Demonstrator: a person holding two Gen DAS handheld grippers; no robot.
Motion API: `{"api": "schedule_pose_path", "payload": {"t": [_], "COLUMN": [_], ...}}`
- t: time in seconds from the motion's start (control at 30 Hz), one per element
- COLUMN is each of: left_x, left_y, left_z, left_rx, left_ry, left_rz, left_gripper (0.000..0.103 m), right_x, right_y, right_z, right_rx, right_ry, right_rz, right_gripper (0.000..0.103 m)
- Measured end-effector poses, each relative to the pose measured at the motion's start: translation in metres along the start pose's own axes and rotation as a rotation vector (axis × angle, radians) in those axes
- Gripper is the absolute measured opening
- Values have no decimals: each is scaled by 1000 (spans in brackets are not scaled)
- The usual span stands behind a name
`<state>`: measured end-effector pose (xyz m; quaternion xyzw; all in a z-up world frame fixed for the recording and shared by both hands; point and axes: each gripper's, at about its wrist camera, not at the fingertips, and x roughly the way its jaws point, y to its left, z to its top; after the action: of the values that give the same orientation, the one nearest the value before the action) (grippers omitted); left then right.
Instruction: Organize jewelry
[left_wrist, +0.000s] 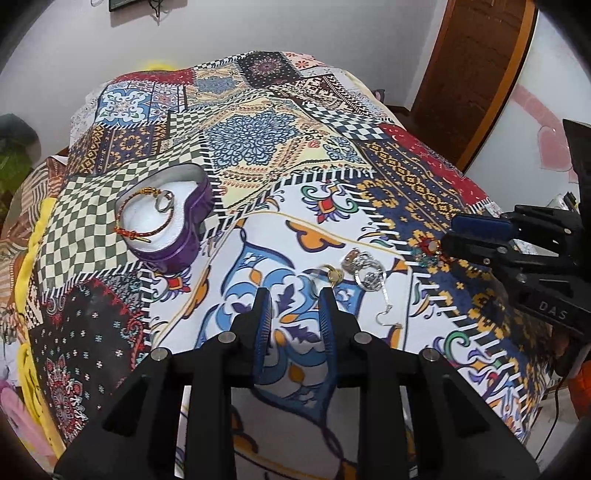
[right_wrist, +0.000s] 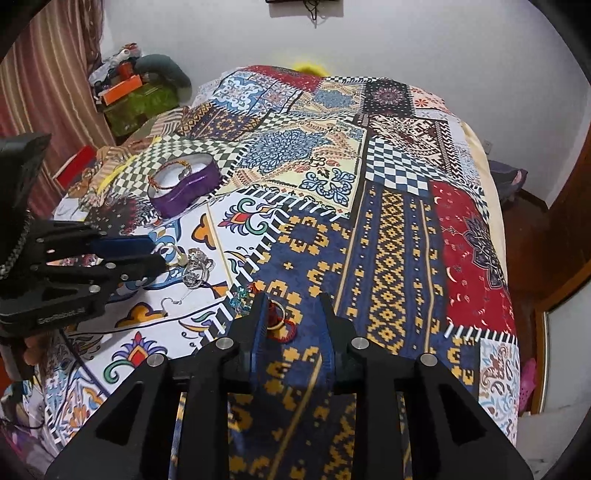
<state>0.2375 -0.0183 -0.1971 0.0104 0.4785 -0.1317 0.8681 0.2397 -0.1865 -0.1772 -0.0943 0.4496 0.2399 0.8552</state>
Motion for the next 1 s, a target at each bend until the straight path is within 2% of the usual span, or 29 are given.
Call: {"api": "schedule_pose_path", "payload": {"t": [0.1,0.3,0.4,0.5,0.6,0.7,1.0], "left_x": [1,0,2,6,10,13,18], "left_y": [3,5,1,-4,-5,-7,-6], "left_z": [-1,2,4,6,9,10,12], "left_rx": [-1,-9,4,25,22,22,23], "left_ry": [-1,9,11,11,14,15,14], "left_rz": [7,-32,-40,-30,-27,-26,-41], "left_gripper": [26,26,34,37,42,43,41], "right_x": [7,3,-3,-7,-10,-9,11], "right_y": [-5,-20,-24,-27,-26,-19,-11], "right_z": [-1,-4,-5,-5,-4,-2,3], "right_rx": [16,45,41,55,73,70,44], "right_ry": [14,29,21,16,23,20,33], "right_rz": [-17,-36,-50,-30,33,96,83], "right_gripper": [23,23,23,23,24,28,28]}}
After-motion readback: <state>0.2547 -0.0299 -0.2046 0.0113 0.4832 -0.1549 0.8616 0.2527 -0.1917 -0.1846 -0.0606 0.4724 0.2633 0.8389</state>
